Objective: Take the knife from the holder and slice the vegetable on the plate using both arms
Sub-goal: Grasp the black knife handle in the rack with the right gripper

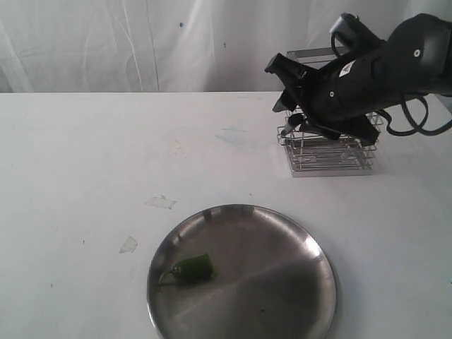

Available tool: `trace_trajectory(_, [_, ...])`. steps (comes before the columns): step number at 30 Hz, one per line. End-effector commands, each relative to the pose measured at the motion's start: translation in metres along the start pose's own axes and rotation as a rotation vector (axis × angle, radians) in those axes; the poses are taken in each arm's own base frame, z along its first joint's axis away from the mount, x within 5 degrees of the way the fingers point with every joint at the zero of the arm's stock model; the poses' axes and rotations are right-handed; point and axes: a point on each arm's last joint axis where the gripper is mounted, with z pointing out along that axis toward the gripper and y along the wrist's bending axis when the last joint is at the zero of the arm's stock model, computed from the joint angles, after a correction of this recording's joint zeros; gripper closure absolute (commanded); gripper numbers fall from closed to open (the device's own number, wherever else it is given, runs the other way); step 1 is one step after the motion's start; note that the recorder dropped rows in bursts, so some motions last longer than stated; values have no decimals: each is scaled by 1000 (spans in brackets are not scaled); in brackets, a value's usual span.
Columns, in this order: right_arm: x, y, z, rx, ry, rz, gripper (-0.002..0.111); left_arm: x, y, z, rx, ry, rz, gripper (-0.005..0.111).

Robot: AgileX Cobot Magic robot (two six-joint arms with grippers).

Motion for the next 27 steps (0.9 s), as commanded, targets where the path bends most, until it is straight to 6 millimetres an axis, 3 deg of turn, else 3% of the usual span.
trace_trajectory(1, [0,-1,3,-1,-20,-15,59,0,0,0,1,-8,-18,106])
trace_trajectory(8, [6,-10,21,43,22,-15,59,0,0,0,1,-8,-18,106])
trace_trajectory(27, [-4,-18,32,38,-42,-11,62,-1,-1,0,4,-9,-26,106])
